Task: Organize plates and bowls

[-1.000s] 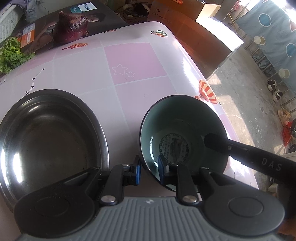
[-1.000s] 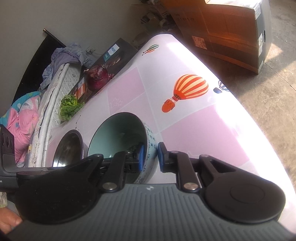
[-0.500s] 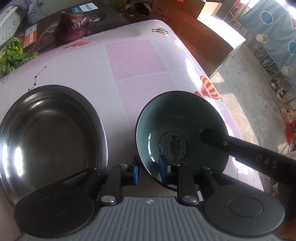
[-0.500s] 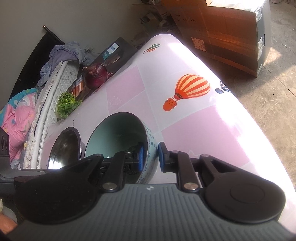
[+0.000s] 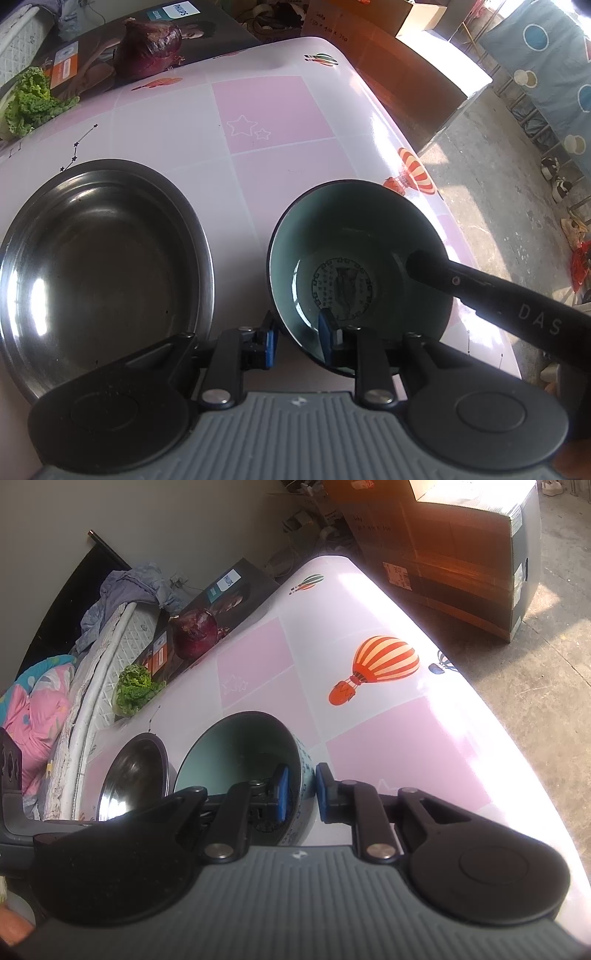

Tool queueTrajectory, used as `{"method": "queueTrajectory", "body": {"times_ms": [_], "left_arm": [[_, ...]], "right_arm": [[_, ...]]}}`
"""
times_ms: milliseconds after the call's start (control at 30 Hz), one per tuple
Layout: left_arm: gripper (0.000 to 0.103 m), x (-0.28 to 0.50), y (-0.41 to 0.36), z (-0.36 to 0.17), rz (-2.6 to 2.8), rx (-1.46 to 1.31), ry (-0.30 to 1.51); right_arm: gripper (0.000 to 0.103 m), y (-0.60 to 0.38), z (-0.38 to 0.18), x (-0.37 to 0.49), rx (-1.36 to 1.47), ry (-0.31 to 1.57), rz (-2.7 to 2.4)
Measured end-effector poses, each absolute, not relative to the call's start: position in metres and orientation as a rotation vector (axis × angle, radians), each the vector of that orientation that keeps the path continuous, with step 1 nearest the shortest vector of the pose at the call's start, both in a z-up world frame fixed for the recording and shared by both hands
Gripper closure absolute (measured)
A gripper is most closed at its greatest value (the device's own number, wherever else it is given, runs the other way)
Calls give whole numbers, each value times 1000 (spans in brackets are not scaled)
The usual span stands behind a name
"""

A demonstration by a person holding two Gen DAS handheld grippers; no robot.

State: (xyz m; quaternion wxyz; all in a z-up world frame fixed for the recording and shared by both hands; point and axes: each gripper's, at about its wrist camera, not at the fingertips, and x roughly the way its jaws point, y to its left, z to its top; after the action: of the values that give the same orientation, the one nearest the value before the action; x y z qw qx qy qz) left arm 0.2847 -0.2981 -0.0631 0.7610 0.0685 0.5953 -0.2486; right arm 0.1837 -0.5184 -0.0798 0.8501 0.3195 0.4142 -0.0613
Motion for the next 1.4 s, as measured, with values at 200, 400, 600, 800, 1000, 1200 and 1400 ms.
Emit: {"method": "queueTrajectory", "body": {"times_ms": [200,400,600,800,1000,1200,1400], "left_arm": [[79,284,-296,-58,-544,139,1290],[79,282,-294,-52,-545,135,1278],[79,281,-291,-45,-549,127,1268],[79,281,-281,-32,-550,104,1249],[79,282,-262,-10,-532,80,1212],[79,286,-232,9,-489,55,1180],[79,297,-189,12,-426,33,1177]], "right_arm": [[88,-519,-76,183,673,860,-127],[88,-520,-71,181,670,850,-126],[88,-519,-64,181,670,840,-125],[88,-513,-50,182,656,828,-118],[88,-499,-28,186,637,802,-93],[88,-475,-10,198,620,783,-44],[88,-437,-5,220,623,792,21]]}}
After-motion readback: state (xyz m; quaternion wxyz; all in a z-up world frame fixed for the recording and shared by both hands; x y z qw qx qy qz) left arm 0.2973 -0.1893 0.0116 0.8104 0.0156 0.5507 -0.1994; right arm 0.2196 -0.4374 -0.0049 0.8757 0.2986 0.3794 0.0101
